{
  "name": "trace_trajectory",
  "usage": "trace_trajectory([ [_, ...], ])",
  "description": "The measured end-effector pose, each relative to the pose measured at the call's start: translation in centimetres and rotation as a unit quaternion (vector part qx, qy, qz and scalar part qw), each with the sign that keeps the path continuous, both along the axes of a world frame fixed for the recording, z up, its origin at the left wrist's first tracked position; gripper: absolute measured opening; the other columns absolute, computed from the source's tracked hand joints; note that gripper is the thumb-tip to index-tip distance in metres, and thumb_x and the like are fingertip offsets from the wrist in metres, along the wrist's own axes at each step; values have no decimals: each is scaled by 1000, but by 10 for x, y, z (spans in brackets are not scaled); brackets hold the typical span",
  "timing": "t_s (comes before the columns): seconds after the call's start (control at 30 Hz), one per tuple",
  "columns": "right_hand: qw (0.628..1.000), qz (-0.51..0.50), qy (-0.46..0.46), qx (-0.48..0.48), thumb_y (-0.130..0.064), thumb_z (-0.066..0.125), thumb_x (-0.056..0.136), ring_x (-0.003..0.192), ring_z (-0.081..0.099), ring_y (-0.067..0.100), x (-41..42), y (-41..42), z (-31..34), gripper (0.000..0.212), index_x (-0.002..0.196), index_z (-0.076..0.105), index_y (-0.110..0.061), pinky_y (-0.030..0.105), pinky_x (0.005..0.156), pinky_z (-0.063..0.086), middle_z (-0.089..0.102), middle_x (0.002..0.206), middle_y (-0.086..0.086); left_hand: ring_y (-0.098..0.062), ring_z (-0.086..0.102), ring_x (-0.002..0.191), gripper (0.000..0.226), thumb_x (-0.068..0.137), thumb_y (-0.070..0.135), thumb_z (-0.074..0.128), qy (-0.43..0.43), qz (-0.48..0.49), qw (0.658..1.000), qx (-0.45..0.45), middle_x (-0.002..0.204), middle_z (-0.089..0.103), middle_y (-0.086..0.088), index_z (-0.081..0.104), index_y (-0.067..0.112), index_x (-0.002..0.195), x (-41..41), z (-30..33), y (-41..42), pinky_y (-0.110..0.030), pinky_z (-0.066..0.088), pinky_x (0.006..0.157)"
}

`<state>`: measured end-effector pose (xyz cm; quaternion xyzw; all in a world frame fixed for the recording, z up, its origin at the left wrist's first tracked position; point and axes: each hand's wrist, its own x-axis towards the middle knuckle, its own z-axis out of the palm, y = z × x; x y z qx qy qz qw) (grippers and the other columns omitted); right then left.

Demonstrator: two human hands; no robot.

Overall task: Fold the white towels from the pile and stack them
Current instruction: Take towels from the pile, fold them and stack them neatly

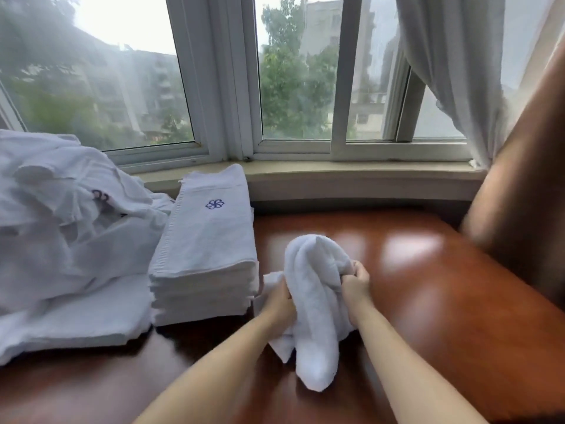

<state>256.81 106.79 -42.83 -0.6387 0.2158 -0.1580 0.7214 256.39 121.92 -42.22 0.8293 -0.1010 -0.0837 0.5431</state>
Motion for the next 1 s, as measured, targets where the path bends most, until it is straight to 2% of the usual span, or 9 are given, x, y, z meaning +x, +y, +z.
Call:
trace_trajectory([
  [0.07, 999, -26, -17, -21, 7, 39, 74, 71, 49, 21, -8, 3, -21, 28, 69, 49, -19, 35, 61, 42, 54, 70, 2, 10, 61, 71, 47, 90, -10, 50, -36, 9, 999, -21, 86, 54, 18, 45, 37, 87, -4, -21, 7, -5, 46, 60],
  [0.2, 996, -49, -24, -77, 0, 43, 77, 80, 57, 23, -38, 15, -34, 22, 80, 49, -21, 41, 73, 51, 60, 82, 4, 8, 53, 62, 10, 91, 19, 55, -92, 1, 995, -40, 73, 55, 9, 53, 17, 82, -13, -39, 24, -7, 41, 53],
  [0.33, 995, -22, -39, -85, 1, 44, 77, 83, 60, 23, -66, 31, -36, 26, 88, 49, -22, 42, 77, 53, 63, 88, 5, -9, 60, 72, 15, 91, 22, 60, -52, -16, 995, -87, 75, 62, 0, 60, 7, 89, -22, -46, 39, -26, 51, 67],
  [0.4, 995, -13, -45, -86, 1, 44, 76, 84, 60, 25, -71, 30, -38, 26, 89, 49, -20, 44, 78, 54, 62, 88, 7, -5, 59, 66, 17, 92, 19, 60, -60, -27, 993, -102, 69, 61, 1, 60, 3, 86, -26, -46, 41, -21, 49, 61],
  [0.5, 994, -12, -43, -105, -5, 45, 78, 86, 62, 29, -72, 28, -42, 22, 89, 48, -24, 47, 78, 53, 63, 88, 6, 6, 53, 52, 20, 92, 17, 58, -73, -19, 990, -119, 55, 57, 13, 57, 13, 73, -34, -47, 39, -11, 42, 49],
  [0.63, 987, -23, -51, -152, -20, 47, 77, 78, 62, 20, -70, 30, -48, 15, 83, 46, -34, 40, 72, 54, 64, 83, -1, 2, 51, 54, 22, 93, 15, 57, -82, -16, 989, -122, 54, 54, 13, 53, 15, 71, -33, -53, 38, -13, 41, 51],
  [0.8, 983, -30, -66, -166, -27, 49, 78, 76, 63, 20, -58, 26, -52, 8, 81, 46, -34, 39, 70, 55, 65, 80, -2, -3, 54, 63, 15, 93, 9, 54, -100, -20, 989, -104, 68, 58, 7, 57, 14, 80, -23, -55, 36, -18, 47, 60],
  [0.93, 984, -26, -66, -161, -28, 51, 77, 78, 64, 21, -46, 22, -50, 9, 80, 47, -35, 41, 72, 56, 66, 81, -2, 2, 50, 53, 19, 92, 17, 56, -123, -6, 989, -80, 55, 53, 14, 56, 13, 74, -12, -57, 34, -12, 41, 50],
  [1.0, 984, -26, -69, -161, -30, 51, 77, 77, 64, 21, -42, 20, -51, 8, 80, 47, -35, 40, 71, 56, 65, 80, -2, 6, 49, 49, 24, 91, 22, 56, -138, 7, 989, -47, 50, 53, 17, 55, 20, 66, -8, -54, 33, -9, 39, 46],
])
